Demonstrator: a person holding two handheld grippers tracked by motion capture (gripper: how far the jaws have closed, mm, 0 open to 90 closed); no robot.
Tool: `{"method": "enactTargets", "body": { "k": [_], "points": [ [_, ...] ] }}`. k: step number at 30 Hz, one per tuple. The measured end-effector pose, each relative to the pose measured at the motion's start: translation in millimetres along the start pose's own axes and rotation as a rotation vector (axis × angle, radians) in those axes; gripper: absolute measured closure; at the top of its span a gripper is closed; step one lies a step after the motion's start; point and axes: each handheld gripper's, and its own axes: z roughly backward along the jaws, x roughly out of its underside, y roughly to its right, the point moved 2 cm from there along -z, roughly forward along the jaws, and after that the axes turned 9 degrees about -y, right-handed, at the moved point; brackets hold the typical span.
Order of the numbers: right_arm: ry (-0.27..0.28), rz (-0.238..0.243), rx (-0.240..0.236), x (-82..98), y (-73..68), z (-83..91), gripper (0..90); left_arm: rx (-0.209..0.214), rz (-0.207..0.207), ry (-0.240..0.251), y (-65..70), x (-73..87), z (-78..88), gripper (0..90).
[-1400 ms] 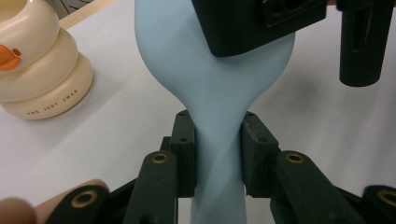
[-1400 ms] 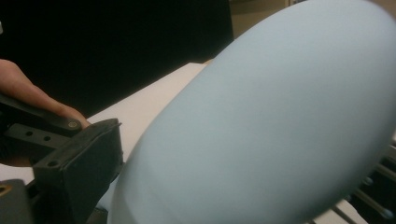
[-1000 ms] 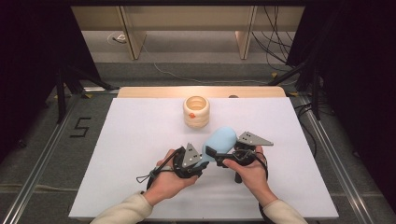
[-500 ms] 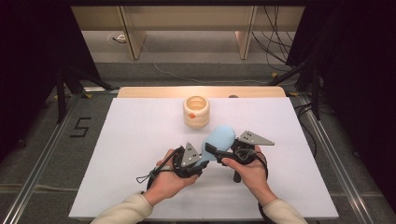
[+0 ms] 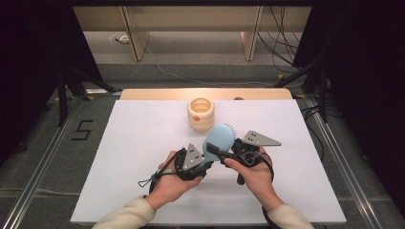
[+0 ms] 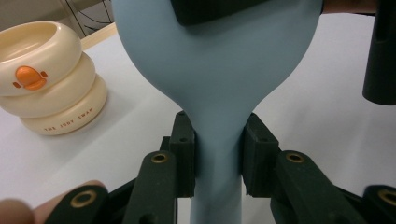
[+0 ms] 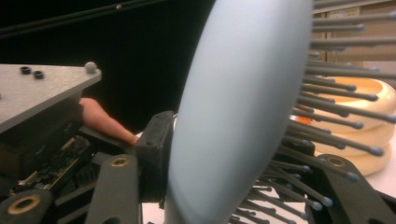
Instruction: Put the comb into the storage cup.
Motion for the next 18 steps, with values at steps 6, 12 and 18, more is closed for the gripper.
{"method": "enactTargets", "body": {
  "k": [6,12,18],
  "points": [
    [-0.008,0.053,0.005,-7.2,-6.8,0.0,50.5,-0.002,-0.01,0.025,-2.4,-1.5,2.2,68.8],
    [-0.021,0.12,0.042,-15.0,-10.2,1.9,51.4,0.008,0.015,0.04,-10.9,1.0,7.1,61.1],
    [-0.014,0.125,0.066,-19.0,-7.4,6.5,51.3,0.014,0.026,0.036,-19.5,8.3,12.8,43.9]
  ]
}}
